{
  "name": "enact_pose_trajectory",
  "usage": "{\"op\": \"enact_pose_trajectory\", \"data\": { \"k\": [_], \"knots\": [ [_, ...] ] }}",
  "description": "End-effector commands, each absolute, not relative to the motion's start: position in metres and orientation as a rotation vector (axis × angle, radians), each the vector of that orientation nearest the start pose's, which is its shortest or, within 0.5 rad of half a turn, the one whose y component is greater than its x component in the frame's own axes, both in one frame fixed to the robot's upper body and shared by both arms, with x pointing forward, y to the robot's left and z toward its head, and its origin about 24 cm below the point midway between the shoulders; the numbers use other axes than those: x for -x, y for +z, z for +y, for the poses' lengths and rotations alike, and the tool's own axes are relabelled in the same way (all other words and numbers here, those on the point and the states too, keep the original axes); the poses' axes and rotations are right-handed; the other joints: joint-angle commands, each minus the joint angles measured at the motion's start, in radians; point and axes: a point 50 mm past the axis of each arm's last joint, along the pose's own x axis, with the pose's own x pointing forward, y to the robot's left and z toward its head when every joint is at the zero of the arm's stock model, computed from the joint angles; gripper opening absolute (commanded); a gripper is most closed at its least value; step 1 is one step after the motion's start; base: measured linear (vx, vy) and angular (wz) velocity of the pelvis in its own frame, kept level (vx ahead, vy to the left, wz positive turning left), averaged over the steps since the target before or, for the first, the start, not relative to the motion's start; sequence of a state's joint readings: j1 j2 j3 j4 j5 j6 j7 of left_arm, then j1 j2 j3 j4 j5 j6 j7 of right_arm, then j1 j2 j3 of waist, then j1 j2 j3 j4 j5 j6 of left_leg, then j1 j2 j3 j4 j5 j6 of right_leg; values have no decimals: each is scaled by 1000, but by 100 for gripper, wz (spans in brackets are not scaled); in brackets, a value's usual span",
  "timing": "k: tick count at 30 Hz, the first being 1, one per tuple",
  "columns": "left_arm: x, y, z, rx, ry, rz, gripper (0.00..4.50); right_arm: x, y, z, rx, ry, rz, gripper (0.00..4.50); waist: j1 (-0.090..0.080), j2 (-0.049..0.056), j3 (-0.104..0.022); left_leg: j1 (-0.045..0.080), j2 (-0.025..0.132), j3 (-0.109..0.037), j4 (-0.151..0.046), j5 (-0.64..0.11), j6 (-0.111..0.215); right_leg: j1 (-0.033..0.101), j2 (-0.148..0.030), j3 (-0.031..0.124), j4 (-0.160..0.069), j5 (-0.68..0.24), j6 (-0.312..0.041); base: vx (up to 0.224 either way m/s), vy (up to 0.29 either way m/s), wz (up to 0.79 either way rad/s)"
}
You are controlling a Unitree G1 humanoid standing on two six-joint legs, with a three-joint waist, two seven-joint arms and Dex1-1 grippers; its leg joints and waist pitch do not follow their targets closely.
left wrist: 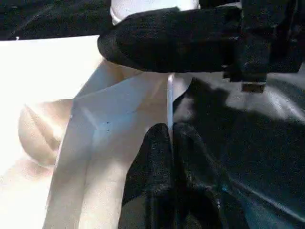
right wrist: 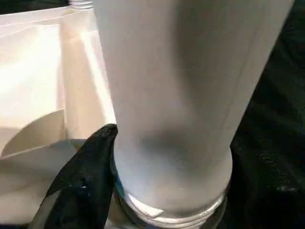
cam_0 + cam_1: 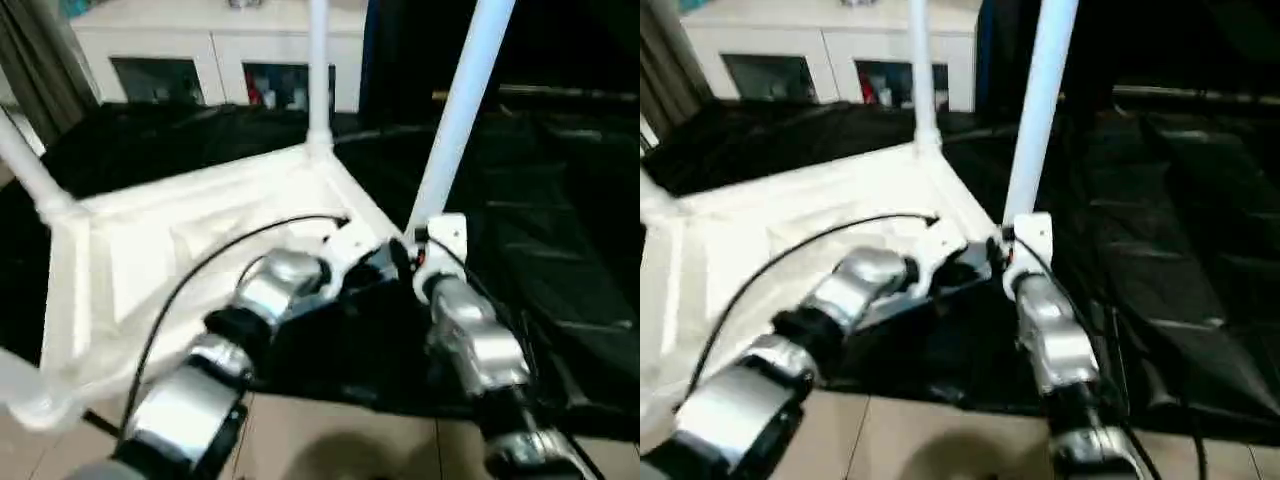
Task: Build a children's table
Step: Rotate leg to tighten
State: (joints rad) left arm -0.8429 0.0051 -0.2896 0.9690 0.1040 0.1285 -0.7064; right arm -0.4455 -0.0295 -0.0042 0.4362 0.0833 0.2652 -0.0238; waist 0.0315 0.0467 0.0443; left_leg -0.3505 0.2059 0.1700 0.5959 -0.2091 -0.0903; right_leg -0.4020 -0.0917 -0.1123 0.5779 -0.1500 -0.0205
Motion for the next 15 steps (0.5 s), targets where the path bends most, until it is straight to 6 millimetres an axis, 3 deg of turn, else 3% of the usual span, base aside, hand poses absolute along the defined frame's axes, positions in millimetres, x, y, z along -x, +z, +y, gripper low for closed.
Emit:
{"op": "enact_pose_trajectory", "data": {
  "k": [1,4,5,9,15],
  "knots": [
    [-349,49,29,-382,-1022,416,0,-326,25,-114,-31,104,332,273,4,-14,-68,-8,8,1,-64,-102,86,64,-55,47,-68,-249,-185,0,0,0],
    [-350,49,29,-382,-1022,423,0,-329,30,-112,-31,110,290,273,3,-15,-67,-6,8,2,-65,-122,89,62,-53,47,-72,-275,-179,0,0,0],
    [-350,48,29,-386,-1023,425,0,-329,32,-111,-20,123,278,329,4,-14,-67,-4,7,2,-65,-126,89,62,-54,47,-72,-281,-178,0,0,0],
    [-351,49,31,-397,-1027,418,0,-331,36,-114,-24,139,245,364,3,-16,-66,-7,8,1,-66,-131,95,63,-54,46,-74,-300,-168,0,0,0],
    [-349,53,35,-410,-1104,377,0,-328,47,-129,-17,187,199,402,5,-18,-70,-10,11,0,-64,-88,114,66,-53,48,-63,-224,-186,0,0,0]
  ]
}}
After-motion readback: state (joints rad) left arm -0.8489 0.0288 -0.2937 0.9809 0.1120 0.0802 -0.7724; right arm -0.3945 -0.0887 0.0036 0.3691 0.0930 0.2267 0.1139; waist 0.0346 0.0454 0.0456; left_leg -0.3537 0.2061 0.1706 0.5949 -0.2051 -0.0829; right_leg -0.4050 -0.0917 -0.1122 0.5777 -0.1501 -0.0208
